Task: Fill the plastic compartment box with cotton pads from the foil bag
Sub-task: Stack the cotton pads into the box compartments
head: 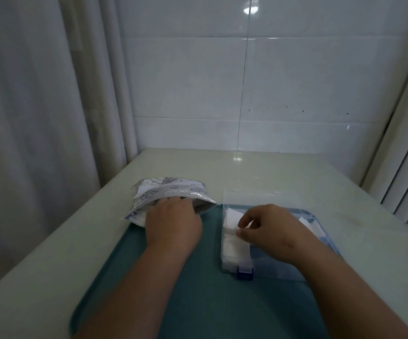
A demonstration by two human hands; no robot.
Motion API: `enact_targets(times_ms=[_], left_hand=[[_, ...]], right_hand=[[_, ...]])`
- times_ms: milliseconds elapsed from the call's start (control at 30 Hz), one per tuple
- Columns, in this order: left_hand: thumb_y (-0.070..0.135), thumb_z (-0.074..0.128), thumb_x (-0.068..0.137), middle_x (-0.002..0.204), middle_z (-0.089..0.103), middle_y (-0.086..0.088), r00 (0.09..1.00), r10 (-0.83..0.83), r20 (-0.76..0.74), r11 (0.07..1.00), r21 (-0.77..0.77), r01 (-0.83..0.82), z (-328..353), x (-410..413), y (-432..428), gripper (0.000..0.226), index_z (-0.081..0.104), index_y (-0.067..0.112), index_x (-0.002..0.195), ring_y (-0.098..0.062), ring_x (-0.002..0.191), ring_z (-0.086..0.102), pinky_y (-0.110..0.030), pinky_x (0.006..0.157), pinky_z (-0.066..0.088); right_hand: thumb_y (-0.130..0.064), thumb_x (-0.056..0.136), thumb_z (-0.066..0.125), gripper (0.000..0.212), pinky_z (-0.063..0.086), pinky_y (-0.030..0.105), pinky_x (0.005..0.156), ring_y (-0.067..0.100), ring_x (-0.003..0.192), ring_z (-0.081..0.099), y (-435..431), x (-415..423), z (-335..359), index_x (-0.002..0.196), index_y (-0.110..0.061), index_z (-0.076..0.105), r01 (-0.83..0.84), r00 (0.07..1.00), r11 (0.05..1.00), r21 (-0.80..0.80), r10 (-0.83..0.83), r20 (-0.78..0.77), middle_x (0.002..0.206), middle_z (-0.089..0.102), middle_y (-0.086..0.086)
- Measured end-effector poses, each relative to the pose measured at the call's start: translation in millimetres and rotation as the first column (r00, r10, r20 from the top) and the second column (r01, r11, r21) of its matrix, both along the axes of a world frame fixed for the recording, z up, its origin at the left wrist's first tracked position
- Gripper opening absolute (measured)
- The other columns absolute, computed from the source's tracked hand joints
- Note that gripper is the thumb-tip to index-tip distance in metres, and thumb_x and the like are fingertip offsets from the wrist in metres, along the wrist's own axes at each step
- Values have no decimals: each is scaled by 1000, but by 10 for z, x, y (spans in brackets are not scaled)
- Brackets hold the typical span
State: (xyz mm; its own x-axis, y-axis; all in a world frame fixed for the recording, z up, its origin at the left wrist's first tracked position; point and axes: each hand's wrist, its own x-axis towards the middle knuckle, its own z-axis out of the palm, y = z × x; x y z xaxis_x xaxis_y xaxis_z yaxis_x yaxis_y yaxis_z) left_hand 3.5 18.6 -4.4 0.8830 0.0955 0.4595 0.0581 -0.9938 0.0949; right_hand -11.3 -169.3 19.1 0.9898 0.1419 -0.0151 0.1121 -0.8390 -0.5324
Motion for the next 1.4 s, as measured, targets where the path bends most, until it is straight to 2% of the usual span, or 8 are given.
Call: enact_targets(times_ms=[167,367,567,700,867,1067,1167,1400], left_hand=[[23,60,75,70,63,5,989,22,147,999,-37,-16,95,-64,-11,9,67,21,69,-20,73,53,-32,64,39],[13,62,75,81,54,8,973,-132,191,903,-382,197,102,-116,-28,7,61,20,76,-16,77,52,-29,65,44],[0,67,73,67,61,13,905,-237,354,543,-724,426,138,-137,-88,22,61,20,67,1,69,55,-10,59,41],[-2,70,73,61,60,15,934,-223,280,248,-910,332,97,-81,-115,29,61,22,59,-6,64,53,-29,66,43],[-1,69,69,64,58,3,930,-265,254,56,-959,277,71,-35,-110,27,63,23,56,-19,70,51,-36,68,39],[4,67,64,61,56,6,893,-393,221,-28,-973,229,103,-79,-152,21,61,22,55,-17,68,48,-30,62,37],[-8,60,78,62,57,4,901,-373,219,-36,-974,222,109,-86,-169,34,59,20,59,-17,66,51,-28,57,42],[-8,58,83,63,60,0,947,-223,230,-15,-972,233,106,-60,-114,25,59,14,71,-15,60,57,-24,52,43]], right_hand=[[-42,86,65,17,56,34,86,10,86,63,2,6,-7,100,-32,67,4,1000,1000,5,-4,7,99,67,-7],[-42,87,65,16,56,32,83,8,83,62,-10,-1,4,99,-32,67,1,1000,1000,20,-1,23,97,66,-8],[-30,89,62,3,57,29,75,9,76,63,-33,24,16,88,-32,64,27,995,997,75,-34,93,89,66,-8],[-29,93,58,11,58,33,74,10,74,65,-43,49,9,84,-33,62,34,991,958,285,-70,117,83,69,-8],[-41,93,56,24,58,27,75,11,84,67,-8,19,29,113,-29,59,6,999,806,591,-25,23,98,67,-7],[-16,77,78,32,61,34,74,19,80,71,29,-11,30,104,-26,64,-19,997,771,637,60,-42,87,73,1],[-9,78,76,21,61,33,72,23,83,69,34,-14,43,94,-19,68,-15,999,781,625,39,-26,91,71,7],[-2,81,65,13,56,33,69,28,83,64,-49,47,51,93,-7,65,99,995,722,685,-59,-82,93,65,13]])
